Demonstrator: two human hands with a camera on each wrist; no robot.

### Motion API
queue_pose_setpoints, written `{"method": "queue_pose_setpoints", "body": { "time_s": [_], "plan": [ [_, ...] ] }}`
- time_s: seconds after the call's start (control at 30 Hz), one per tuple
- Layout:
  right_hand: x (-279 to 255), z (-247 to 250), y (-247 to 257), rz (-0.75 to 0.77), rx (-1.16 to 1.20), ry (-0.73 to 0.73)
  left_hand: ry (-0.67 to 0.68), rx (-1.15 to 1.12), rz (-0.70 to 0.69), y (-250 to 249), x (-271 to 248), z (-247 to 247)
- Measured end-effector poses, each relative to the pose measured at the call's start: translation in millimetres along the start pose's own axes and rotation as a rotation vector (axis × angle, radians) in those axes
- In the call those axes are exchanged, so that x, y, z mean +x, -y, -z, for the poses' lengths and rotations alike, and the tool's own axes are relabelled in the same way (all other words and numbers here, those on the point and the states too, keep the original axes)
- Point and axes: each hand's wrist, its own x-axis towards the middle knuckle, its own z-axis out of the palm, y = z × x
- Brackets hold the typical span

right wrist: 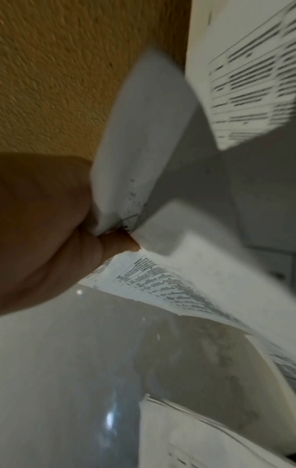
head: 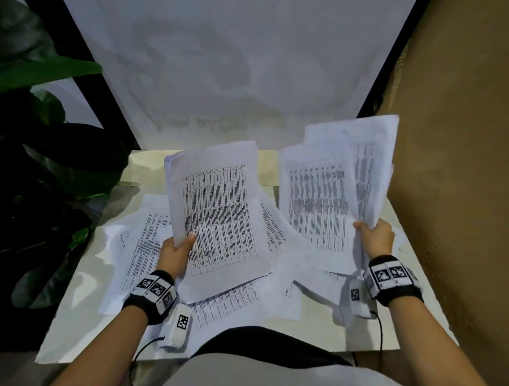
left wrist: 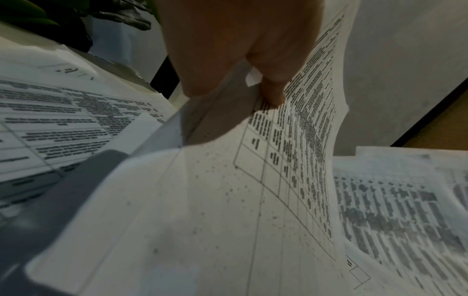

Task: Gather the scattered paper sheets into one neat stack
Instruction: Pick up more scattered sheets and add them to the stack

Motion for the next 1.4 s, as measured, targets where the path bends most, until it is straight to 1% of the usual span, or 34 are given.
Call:
{"method": "queue_pose_setpoints", "body": {
  "time_s": [0.17,0.23,0.27,0.33,0.4,0.47,0.5,0.57,0.63,0.67,0.73,0.77,0.8,0.83,0.87,0.97,1.07,1.13,1.23,1.3,1.33,1.4],
  "plan": [
    [11.8,33.5,33.2,0.069,0.158,-0.196,0.025,0.039,-0.025,-5.8,-0.6,-2.1],
    [13.1,47.9,47.0,0.088,0.235,-0.237,0.026,0.048,-0.035,-7.2,-1.7,-4.0],
    [11.3,53.8,53.9,0.101,0.286,-0.235,0.030,0.055,-0.042,-8.8,-2.8,-4.7],
    [2.4,62.1,66.7,0.148,0.411,-0.177,0.052,0.081,-0.084,-12.8,-5.8,-7.4],
    [-7.5,59.6,75.8,0.179,0.515,-0.059,0.095,0.075,-0.102,-17.6,-6.7,-11.3],
    [-16.7,43.3,76.4,0.169,0.524,0.079,0.138,0.077,-0.097,-25.6,-6.8,-14.8],
    [-21.4,31.3,73.7,0.159,0.496,0.148,0.166,0.077,-0.101,-29.9,-5.6,-16.9],
    [-32.4,7.4,66.3,0.114,0.450,0.281,0.262,0.079,-0.106,-39.8,-6.2,-20.3],
    [-42.7,-12.2,62.2,0.028,0.456,0.405,0.353,0.048,-0.127,-51.0,-11.1,-24.2],
    [-47.3,-19.7,62.4,-0.012,0.463,0.457,0.371,0.018,-0.117,-57.6,-16.8,-25.5],
    [-53.2,-31.0,64.5,-0.033,0.473,0.515,0.327,-0.052,-0.107,-66.8,-22.3,-27.5],
    [-55.8,-35.2,66.3,-0.018,0.486,0.525,0.326,-0.109,-0.123,-68.9,-24.1,-27.7],
    [-58.6,-38.3,68.7,0.002,0.508,0.531,0.359,-0.183,-0.132,-72.6,-28.3,-28.1],
    [-61.6,-40.3,71.5,0.018,0.538,0.532,0.420,-0.253,-0.124,-74.9,-29.9,-27.1],
    [-64.6,-41.6,73.7,0.025,0.569,0.530,0.445,-0.291,-0.110,-75.4,-29.9,-27.6],
    [-69.6,-42.8,78.6,0.064,0.636,0.491,0.421,-0.371,-0.152,-70.5,-26.6,-24.8],
    [-67.6,-41.6,78.6,0.124,0.655,0.451,0.357,-0.333,-0.117,-80.6,-34.4,-26.4],
    [-66.5,-40.9,79.8,0.155,0.647,0.443,0.310,-0.328,-0.169,-86.3,-33.5,-27.8],
    [-65.1,-39.3,83.3,0.229,0.634,0.417,0.326,-0.259,-0.245,-88.9,-27.3,-30.6],
    [-63.4,-37.0,85.2,0.267,0.634,0.401,0.272,-0.232,-0.279,-94.1,-29.9,-29.3],
    [-63.1,-36.1,86.5,0.281,0.646,0.405,0.249,-0.218,-0.292,-93.7,-29.6,-28.5],
    [-61.5,-37.7,86.5,0.311,0.693,0.448,0.271,-0.213,-0.359,-94.3,-30.6,-27.3]
  ]
}}
